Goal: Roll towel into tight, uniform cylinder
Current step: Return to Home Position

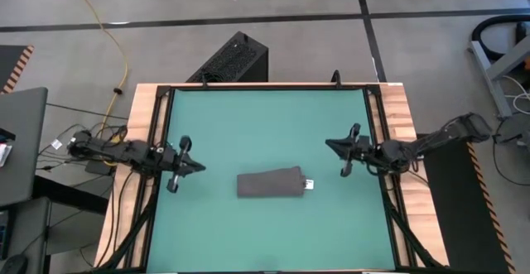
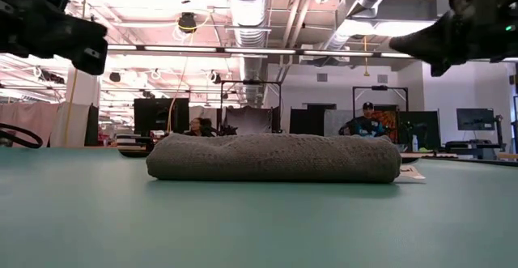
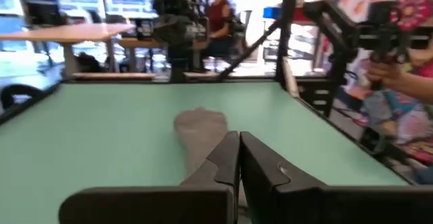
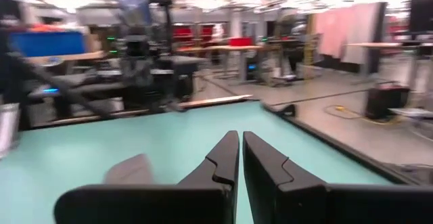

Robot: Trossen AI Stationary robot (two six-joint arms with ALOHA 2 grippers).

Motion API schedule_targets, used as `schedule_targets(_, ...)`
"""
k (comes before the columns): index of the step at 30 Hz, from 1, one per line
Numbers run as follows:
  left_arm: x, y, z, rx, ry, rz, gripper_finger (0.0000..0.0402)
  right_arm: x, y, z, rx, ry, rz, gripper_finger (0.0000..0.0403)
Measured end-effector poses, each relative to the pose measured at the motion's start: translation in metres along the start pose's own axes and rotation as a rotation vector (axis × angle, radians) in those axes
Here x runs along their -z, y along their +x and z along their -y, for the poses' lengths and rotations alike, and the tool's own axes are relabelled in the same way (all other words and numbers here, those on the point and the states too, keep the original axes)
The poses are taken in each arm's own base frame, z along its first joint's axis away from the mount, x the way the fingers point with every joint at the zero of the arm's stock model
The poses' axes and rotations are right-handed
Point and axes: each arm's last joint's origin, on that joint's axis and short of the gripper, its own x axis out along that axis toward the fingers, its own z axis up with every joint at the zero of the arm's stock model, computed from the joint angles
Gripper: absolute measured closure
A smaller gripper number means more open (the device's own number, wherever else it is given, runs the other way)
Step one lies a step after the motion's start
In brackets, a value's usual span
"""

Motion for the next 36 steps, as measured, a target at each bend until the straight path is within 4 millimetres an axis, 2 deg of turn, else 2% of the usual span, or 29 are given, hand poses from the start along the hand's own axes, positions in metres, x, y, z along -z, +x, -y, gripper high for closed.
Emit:
schedule_targets(4,0.001,0.0,-0.005,-0.047,0.014,-0.004,0.0401,0.005,0.008,0.007,0.049,-0.019,-0.027,0.0356)
schedule_targets(10,0.001,0.001,-0.01,-0.059,0.046,-0.01,0.0401,0.013,0.018,0.01,0.002,-0.125,-0.067,0.0356)
schedule_targets(17,-0.002,0.0,-0.015,-0.181,0.052,0.024,0.0401,0.009,0.024,0.015,0.055,-0.16,-0.003,0.0356)
schedule_targets(20,-0.009,0.0,-0.015,-0.191,0.038,0.091,0.0401,-0.001,0.024,0.018,0.116,-0.109,0.087,0.0356)
schedule_targets(23,-0.017,-0.001,-0.013,-0.157,0.041,0.132,0.0401,-0.019,0.017,0.024,0.243,0.005,0.233,0.0356)
schedule_targets(25,-0.022,-0.002,-0.012,-0.135,0.039,0.151,0.0401,-0.026,0.012,0.025,0.254,0.034,0.287,0.0356)
schedule_targets(27,-0.025,-0.003,-0.012,-0.117,0.039,0.165,0.0401,-0.035,0.005,0.026,0.236,0.079,0.354,0.0356)
schedule_targets(32,-0.017,-0.002,-0.012,-0.108,0.005,0.088,0.0401,-0.056,-0.021,0.027,0.134,0.207,0.514,0.0356)
schedule_targets(36,-0.015,-0.002,-0.012,-0.107,-0.009,0.06,0.0401,-0.07,-0.041,0.03,0.061,0.227,0.53,0.0356)
